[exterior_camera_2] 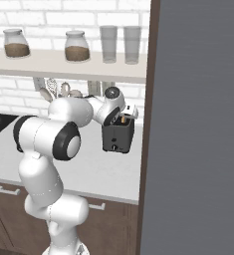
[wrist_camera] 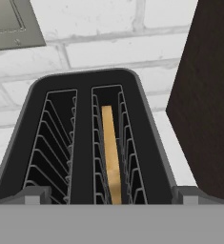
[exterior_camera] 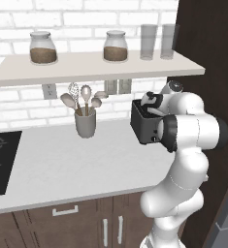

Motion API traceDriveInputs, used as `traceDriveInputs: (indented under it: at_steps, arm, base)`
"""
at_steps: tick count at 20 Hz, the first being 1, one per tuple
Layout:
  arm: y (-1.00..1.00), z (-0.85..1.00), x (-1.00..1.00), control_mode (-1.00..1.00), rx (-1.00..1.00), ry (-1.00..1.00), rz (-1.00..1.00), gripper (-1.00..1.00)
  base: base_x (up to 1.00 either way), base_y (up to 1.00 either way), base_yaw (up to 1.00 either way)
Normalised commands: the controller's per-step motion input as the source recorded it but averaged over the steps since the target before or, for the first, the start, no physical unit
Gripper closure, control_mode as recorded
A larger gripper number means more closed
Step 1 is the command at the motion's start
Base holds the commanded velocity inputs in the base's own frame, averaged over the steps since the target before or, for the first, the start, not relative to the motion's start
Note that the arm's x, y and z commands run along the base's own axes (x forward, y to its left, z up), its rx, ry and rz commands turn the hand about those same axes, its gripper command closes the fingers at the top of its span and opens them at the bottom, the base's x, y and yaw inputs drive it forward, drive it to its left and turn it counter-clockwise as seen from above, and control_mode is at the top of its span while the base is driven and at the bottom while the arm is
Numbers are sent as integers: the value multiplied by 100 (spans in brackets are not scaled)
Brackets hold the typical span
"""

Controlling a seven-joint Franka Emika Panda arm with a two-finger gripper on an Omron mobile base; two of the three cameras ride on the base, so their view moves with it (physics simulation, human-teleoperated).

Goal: Start the toaster. Once the lever pops up, take the bread to the plate on the dining counter.

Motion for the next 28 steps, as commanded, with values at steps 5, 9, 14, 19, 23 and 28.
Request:
traceDriveInputs:
  at_steps: [5, 9, 14, 19, 23, 28]
  arm:
    - [0, 0, 0, -100, 0, 0, 0, -100]
    - [0, 0, 0, -100, 0, 0, 0, -100]
    - [0, 0, 0, -100, 0, 0, 0, -100]
    - [0, 0, 0, -100, 0, 0, 0, -100]
    - [0, 0, 0, -100, 0, 0, 0, -100]
    - [0, 0, 0, -100, 0, 0, 0, -100]
  base:
    - [0, 0, 0]
    - [0, 0, 0]
    - [0, 0, 0]
    - [0, 0, 0]
    - [0, 0, 0]
    - [0, 0, 0]
